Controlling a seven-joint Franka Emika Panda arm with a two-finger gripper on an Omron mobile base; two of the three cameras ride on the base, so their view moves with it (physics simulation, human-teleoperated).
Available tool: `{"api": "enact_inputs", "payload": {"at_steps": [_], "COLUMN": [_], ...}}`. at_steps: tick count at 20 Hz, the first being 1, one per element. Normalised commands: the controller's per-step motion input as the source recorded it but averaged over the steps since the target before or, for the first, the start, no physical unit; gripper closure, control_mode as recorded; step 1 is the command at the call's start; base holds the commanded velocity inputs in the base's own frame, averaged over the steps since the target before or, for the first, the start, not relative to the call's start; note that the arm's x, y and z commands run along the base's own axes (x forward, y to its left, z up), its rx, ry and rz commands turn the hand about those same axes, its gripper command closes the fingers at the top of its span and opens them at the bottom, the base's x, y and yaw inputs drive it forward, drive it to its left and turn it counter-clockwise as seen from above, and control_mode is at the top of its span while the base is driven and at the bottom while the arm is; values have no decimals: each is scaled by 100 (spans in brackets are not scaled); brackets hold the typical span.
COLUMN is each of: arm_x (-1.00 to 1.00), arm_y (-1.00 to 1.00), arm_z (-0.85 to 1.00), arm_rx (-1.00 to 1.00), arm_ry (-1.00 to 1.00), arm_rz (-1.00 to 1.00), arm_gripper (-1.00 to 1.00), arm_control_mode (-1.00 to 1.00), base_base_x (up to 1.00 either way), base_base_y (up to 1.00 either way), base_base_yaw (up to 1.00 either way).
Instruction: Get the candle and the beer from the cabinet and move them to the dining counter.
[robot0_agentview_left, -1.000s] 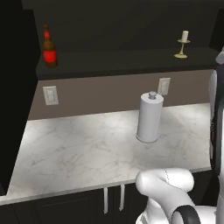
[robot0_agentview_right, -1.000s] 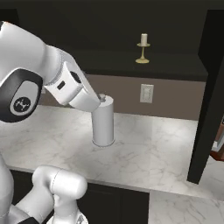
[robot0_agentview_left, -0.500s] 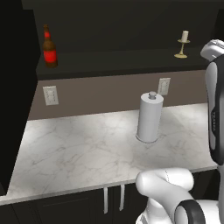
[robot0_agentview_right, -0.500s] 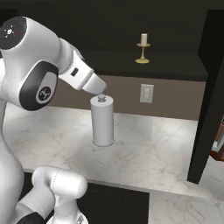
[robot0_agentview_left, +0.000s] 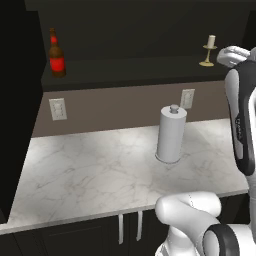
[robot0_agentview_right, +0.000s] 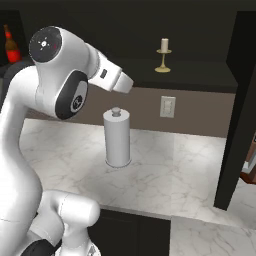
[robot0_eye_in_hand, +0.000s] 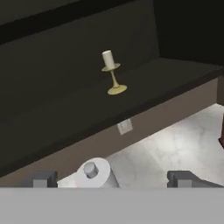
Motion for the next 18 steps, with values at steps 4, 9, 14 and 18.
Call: {"api": "enact_inputs", "payload": {"at_steps": [4, 9, 14, 18], "arm_x": [49, 51, 47, 42], "arm_y": [-3, -8, -14, -22], "arm_z": [3, 3, 0, 0], "arm_rx": [-22, -19, -11, -9], "arm_ry": [2, 2, 9, 15], "arm_rz": [0, 0, 0, 0], "arm_gripper": [-100, -100, -100, -100], "arm_control_mode": [-100, -100, -100, -100], "base_base_x": [0, 0, 0, 0], "base_base_y": [0, 0, 0, 0], "base_base_yaw": [0, 0, 0, 0]}}
